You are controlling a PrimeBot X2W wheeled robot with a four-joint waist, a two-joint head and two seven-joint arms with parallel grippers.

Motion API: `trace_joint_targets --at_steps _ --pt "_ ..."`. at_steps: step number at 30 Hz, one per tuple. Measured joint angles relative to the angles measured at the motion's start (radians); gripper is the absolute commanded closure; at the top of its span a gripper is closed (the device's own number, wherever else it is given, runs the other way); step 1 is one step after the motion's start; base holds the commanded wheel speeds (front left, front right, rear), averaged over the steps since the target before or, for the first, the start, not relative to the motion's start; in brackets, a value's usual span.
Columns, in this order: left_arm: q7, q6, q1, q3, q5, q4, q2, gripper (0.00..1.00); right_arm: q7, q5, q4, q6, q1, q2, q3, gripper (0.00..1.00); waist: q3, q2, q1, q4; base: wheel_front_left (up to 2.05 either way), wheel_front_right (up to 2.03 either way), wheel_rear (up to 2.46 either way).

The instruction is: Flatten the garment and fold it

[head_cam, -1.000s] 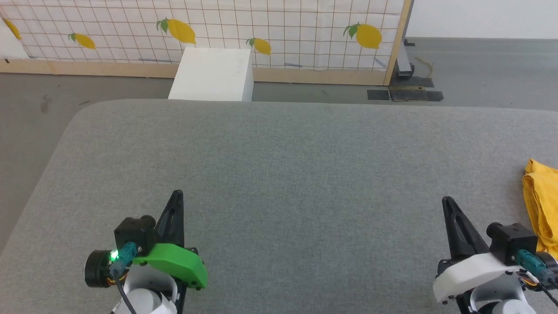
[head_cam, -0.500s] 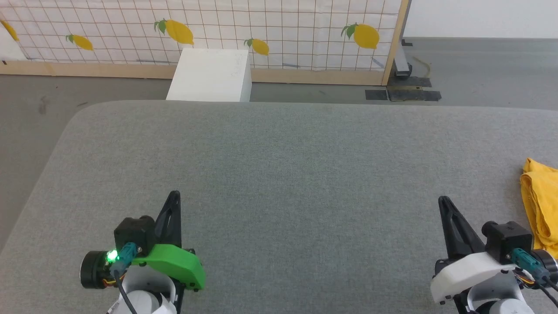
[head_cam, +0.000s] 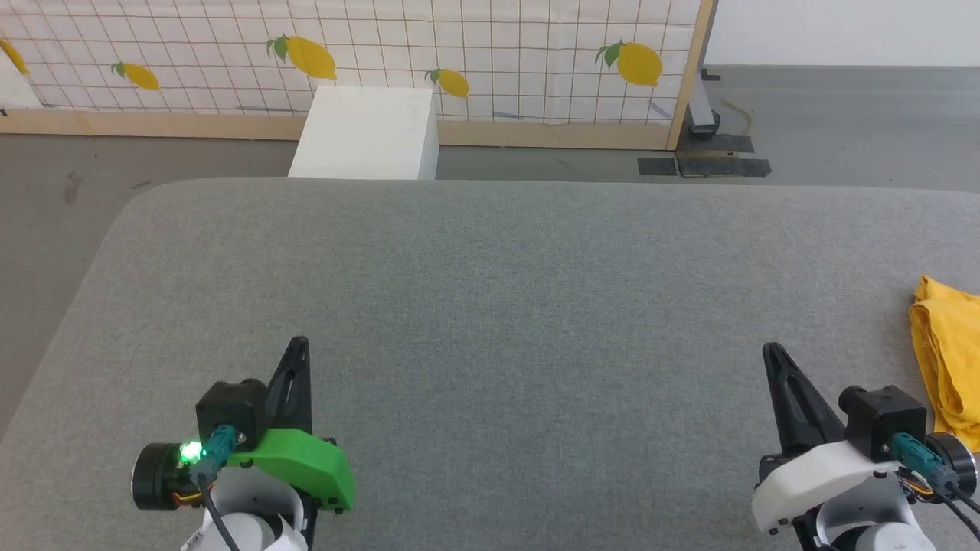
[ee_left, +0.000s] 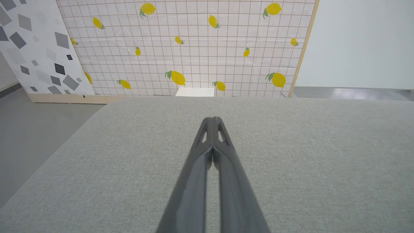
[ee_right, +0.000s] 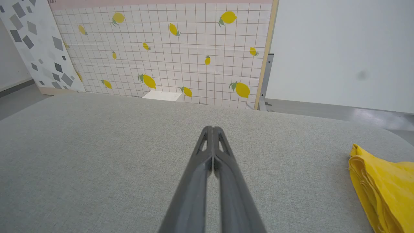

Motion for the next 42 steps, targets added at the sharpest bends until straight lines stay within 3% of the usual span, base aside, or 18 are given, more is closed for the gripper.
trace_joint_targets --at_steps 42 --pt "0.064 0.025 0.039 0.018 0.063 -0.076 0.000 1.00 0.032 -0.045 -0.024 0.000 -0.004 0.000 0.027 1.00 -0.002 0.0000 0.0000 -0.013 0.00 0.00 0.00"
